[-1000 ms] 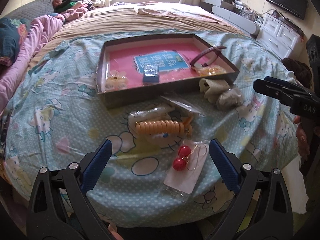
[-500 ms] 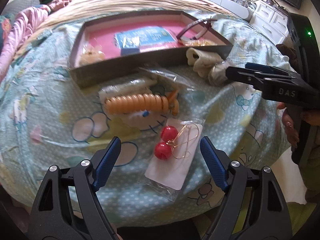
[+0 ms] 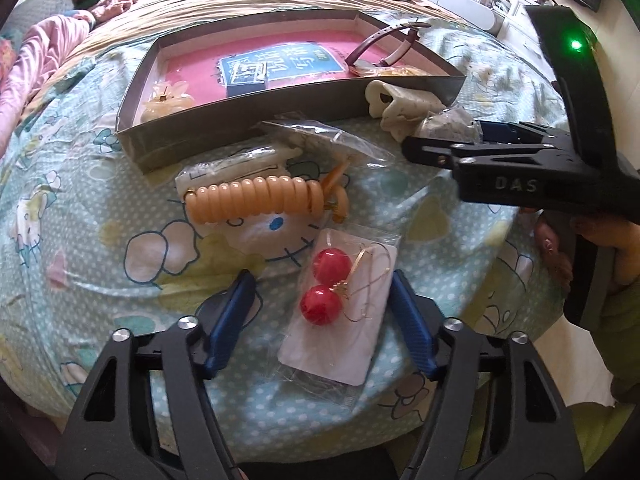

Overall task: Organize jewelry
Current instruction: 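Grasp the red ball earring packet with the left tool while the right grasps the clear plastic bag, then carry the earring packet and plastic bag into the tray while both tools open to release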

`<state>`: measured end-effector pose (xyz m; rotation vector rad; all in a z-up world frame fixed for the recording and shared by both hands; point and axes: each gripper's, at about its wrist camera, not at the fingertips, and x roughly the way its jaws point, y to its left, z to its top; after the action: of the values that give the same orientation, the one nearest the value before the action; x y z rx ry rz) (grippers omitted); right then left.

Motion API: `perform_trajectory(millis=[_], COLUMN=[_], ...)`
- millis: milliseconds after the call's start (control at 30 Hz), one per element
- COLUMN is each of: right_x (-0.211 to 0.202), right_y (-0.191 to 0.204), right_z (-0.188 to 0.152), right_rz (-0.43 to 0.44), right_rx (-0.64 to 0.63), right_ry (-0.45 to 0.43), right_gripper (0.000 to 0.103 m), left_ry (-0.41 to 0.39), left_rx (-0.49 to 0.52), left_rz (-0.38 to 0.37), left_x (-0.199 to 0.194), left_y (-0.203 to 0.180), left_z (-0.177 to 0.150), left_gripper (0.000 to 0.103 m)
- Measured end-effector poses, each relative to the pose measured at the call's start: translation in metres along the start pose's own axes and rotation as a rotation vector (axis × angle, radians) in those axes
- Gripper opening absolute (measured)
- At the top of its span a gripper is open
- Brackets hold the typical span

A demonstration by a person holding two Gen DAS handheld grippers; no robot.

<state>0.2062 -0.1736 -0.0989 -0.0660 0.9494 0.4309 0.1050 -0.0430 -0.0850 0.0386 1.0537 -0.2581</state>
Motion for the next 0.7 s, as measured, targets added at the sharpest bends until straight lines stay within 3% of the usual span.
perform_trajectory(millis=[67, 200, 400, 700], right_x=[0.002, 0.001, -0.010, -0.044], right_y=[0.002, 0.003, 0.003, -0.001], right_z=[-0.001, -0.002, -0.005, -0.007], right_rz=[-0.016, -0.006, 0.011, 0.029], right_rx=[-0.007, -0.016, -0.016, 0.005], right_ry=[-0.002, -0.012, -0.024, -0.068], right_gripper=[0.089, 0.074, 0.072, 0.072], left_ry=[-0.003, -0.008, -0.021, -0.103], left_rx=[0.003, 0.013, 0.003, -0.001], left_rz=[-0.001, -0.004, -0.024, -0.027], left_x=[0.000, -0.002, -0.011, -0.040], left_y=[-0.002, -0.004, -0.002, 0.000], left_z=[0.000, 0.000, 0.000, 0.005], left_gripper=[0.048, 0.041, 0.039, 0.038])
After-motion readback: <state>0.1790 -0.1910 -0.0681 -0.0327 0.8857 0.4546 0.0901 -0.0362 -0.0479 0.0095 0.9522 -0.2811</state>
